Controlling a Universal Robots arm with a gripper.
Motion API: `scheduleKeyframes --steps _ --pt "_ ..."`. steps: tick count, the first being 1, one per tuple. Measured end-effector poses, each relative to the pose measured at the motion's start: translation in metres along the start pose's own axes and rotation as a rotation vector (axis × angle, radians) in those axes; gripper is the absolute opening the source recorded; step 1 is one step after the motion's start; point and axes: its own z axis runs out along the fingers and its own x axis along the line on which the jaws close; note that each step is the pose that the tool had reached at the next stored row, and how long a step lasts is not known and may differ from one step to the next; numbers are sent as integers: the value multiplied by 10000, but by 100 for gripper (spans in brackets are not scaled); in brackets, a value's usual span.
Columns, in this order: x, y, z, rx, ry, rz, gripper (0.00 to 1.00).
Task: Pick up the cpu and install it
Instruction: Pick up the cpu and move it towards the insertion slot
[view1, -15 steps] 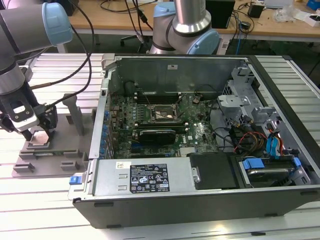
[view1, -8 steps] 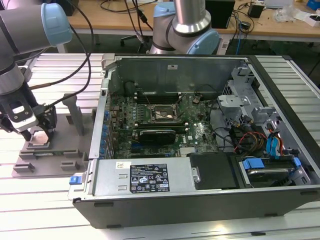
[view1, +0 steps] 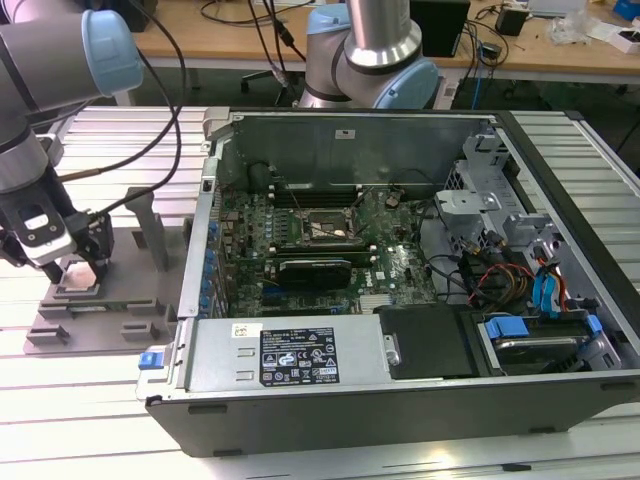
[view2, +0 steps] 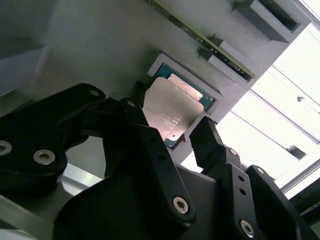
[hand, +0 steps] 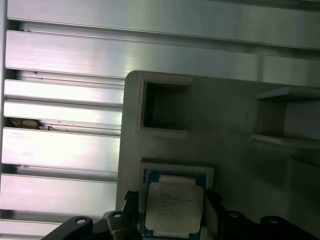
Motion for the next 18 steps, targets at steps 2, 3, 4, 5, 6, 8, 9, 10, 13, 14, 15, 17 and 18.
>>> scheduleKeyframes --steps 2,3,4,5,6,8,9,10,13,14,15,17,18 --pt "0 1 5 -1 -2 1 63" --pt "0 1 6 -1 0 1 63" --pt "-1 1 6 -1 0 1 63" --pt "-1 1 6 -1 -2 1 63" --pt "0 1 7 -1 -8 1 63" --pt "9 1 7 -1 -14 1 63" --pt "36 5 6 0 -21 2 63" --pt "54 8 5 1 -26 4 63" --pt "95 21 3 2 -34 10 63" --pt "100 29 3 2 -35 10 63" --pt "103 37 2 2 -35 10 63" --pt "105 51 2 2 -35 10 63" --pt "105 51 1 2 -35 9 63"
